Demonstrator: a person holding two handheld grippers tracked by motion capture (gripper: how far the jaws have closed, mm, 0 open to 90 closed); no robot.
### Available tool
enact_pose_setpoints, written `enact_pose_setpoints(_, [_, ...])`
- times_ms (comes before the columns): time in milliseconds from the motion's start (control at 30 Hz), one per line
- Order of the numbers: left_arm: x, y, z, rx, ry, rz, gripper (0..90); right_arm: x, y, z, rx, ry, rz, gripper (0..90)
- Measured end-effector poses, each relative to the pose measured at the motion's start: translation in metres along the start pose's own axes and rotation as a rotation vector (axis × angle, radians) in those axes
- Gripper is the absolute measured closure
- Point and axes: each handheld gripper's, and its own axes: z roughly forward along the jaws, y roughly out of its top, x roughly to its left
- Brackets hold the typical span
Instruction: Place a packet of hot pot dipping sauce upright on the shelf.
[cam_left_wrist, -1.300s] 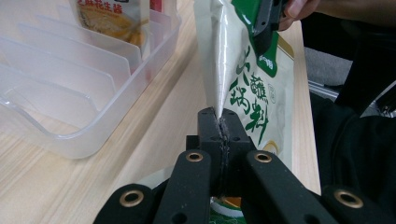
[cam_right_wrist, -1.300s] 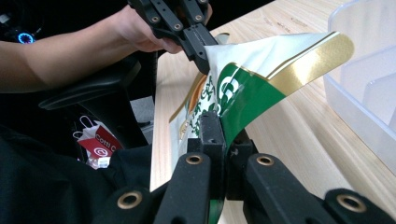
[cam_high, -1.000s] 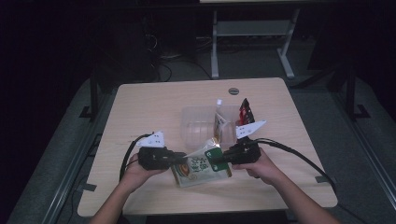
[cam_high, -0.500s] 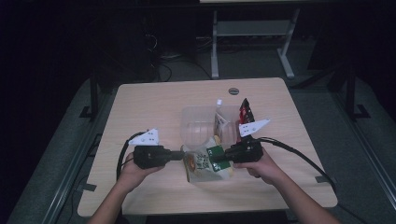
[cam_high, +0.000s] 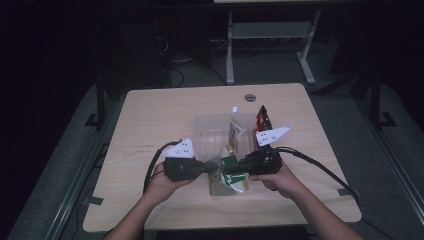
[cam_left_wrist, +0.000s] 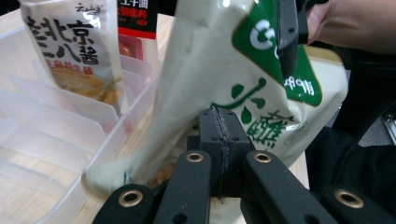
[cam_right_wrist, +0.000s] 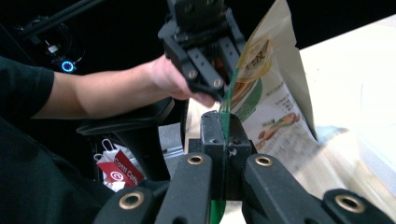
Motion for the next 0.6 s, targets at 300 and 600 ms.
enact_pose_setpoints(300, [0.002, -0.001, -0.002, -0.001, 0.009, -0.01, 89.7, 0.006, 0.016, -0.002, -0.032, -0.018, -0.052, 90.0])
enact_pose_setpoints(600, [0.004, -0.01, -0.013, 0.018, -0.006, -0.039, 77.2, 0.0, 0.034, -0.007, -0.075, -0.054, -0.079, 90.0])
